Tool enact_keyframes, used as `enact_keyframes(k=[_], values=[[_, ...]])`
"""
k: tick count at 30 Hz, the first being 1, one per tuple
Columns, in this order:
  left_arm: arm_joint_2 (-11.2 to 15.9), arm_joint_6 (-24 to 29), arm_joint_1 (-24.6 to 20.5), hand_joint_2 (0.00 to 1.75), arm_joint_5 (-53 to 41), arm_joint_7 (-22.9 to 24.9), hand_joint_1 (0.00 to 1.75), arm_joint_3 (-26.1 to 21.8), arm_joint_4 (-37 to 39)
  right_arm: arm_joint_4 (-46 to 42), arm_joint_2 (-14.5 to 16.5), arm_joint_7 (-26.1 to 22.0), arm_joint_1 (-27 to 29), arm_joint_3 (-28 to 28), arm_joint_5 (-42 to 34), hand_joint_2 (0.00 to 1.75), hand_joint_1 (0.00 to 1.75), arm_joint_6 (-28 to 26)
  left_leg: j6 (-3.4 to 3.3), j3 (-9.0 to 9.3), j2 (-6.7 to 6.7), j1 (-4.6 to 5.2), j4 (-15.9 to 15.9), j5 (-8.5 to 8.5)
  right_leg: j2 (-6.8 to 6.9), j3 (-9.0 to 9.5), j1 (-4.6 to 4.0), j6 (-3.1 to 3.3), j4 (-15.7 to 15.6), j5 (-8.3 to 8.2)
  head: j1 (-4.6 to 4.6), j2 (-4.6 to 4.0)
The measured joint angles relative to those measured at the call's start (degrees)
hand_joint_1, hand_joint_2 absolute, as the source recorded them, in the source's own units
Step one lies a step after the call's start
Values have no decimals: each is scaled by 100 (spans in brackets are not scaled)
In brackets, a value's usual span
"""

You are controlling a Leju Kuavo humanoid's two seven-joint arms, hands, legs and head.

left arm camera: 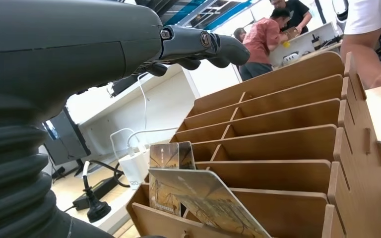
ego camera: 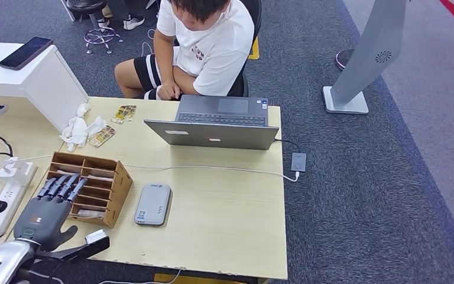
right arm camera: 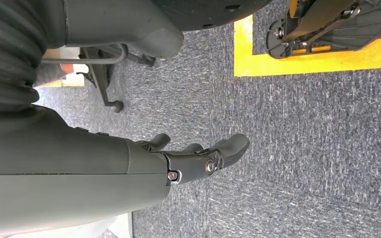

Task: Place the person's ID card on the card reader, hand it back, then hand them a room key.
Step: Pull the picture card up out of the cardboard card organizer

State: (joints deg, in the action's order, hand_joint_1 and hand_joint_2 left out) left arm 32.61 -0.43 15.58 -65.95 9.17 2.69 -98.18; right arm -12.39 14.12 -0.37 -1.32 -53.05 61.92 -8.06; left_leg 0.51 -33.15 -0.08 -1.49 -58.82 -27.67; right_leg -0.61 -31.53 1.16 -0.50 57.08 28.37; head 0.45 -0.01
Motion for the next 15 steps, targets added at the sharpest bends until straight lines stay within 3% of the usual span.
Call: enact_keyframes(k=[15], values=[[-89,-85,-4,175,-67,-23,0,114,8,0,0,9,-3,0,2,175,0,23,0,1,0,0,0,0,-1,-1,0,0,0,0,-1,-1]])
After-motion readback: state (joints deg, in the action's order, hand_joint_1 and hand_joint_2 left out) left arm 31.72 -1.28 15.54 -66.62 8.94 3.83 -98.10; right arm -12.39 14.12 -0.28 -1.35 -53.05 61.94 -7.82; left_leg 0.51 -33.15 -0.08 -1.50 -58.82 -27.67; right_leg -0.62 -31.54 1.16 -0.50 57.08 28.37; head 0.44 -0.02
